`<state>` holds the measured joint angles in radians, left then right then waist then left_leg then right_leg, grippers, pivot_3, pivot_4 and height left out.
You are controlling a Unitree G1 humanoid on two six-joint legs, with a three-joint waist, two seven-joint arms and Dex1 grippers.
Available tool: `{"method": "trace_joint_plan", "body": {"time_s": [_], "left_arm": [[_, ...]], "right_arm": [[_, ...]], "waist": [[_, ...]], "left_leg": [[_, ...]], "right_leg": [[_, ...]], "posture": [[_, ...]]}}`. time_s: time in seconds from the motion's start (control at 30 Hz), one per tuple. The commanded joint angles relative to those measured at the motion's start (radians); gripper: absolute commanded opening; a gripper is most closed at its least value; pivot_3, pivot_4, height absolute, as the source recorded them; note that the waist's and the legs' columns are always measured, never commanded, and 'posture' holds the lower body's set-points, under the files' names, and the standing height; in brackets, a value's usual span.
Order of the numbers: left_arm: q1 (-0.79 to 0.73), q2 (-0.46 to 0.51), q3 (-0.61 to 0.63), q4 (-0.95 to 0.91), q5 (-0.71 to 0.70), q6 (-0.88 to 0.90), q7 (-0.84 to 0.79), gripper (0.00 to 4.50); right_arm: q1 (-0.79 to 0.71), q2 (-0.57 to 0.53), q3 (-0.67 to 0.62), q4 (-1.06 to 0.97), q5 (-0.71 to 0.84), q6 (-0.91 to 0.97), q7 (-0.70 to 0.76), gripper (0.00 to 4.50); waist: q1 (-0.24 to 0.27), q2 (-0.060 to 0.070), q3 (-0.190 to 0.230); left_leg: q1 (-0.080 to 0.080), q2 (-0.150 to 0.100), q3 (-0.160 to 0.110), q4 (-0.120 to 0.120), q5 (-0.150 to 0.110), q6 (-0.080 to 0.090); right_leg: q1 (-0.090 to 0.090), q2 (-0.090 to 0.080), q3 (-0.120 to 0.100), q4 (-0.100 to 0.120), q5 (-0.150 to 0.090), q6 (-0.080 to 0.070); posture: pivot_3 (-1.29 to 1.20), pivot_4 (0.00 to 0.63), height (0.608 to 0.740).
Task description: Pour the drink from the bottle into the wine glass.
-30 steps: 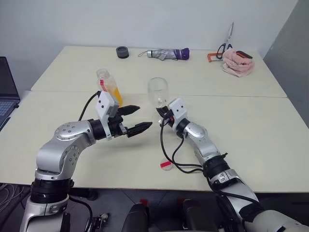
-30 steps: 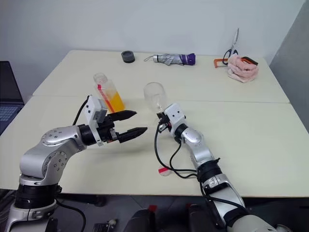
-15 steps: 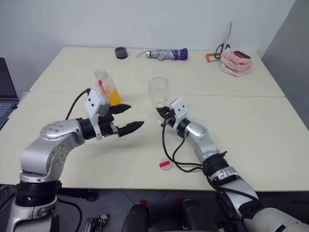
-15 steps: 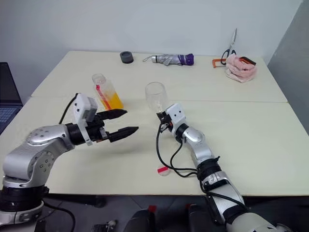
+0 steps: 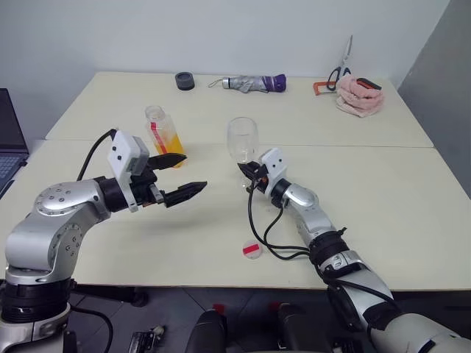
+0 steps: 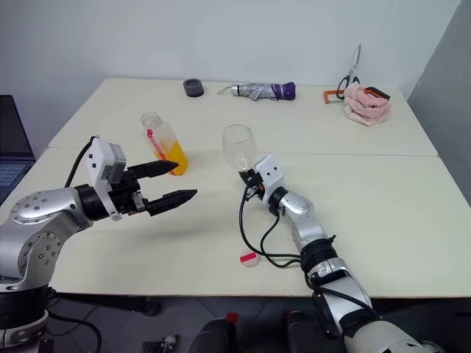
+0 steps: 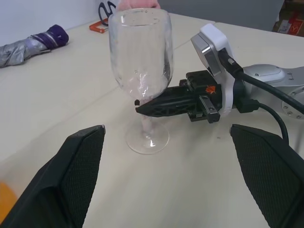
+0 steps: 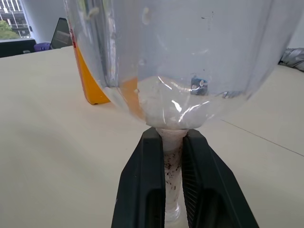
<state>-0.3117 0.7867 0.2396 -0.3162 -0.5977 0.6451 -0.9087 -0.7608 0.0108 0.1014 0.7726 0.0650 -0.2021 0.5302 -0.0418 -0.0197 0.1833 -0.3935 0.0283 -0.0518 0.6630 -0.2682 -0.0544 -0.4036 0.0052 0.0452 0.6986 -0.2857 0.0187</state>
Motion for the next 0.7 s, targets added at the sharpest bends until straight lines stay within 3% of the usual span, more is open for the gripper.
{"method": "trace_joint_plan", "body": {"time_s": [0.03,0.37,0.7], "left_arm": [[-0.010,0.016,0.028,-0.014,-0.014,-0.037,-0.017,4.50],[-0.045,-0.002,0.031,0.008,-0.027,-0.056,-0.007,4.50],[-0.047,0.000,0.027,0.017,-0.027,-0.063,0.007,4.50]], "right_arm": [[0.016,-0.004,-0.011,0.042,0.007,0.040,0.011,0.18],[0.016,-0.001,-0.014,0.039,0.009,0.046,0.016,0.18],[0.010,0.007,-0.021,0.034,0.021,0.066,0.033,3.61]], "waist": [[0.000,0.000,0.000],[0.000,0.000,0.000],[-0.004,0.000,0.000]], "left_leg": [[0.000,0.000,0.000,0.000,0.000,0.000],[0.000,0.000,0.000,0.000,0.000,0.000],[-0.002,0.001,0.000,-0.001,0.000,0.000]], "right_leg": [[0.000,0.000,0.000,0.000,0.000,0.000],[0.000,0.000,0.000,0.000,0.000,0.000],[-0.002,0.000,0.000,-0.001,0.000,0.000]], "posture": [[0.00,0.150,0.740],[0.00,0.150,0.740],[0.00,0.150,0.740]]}}
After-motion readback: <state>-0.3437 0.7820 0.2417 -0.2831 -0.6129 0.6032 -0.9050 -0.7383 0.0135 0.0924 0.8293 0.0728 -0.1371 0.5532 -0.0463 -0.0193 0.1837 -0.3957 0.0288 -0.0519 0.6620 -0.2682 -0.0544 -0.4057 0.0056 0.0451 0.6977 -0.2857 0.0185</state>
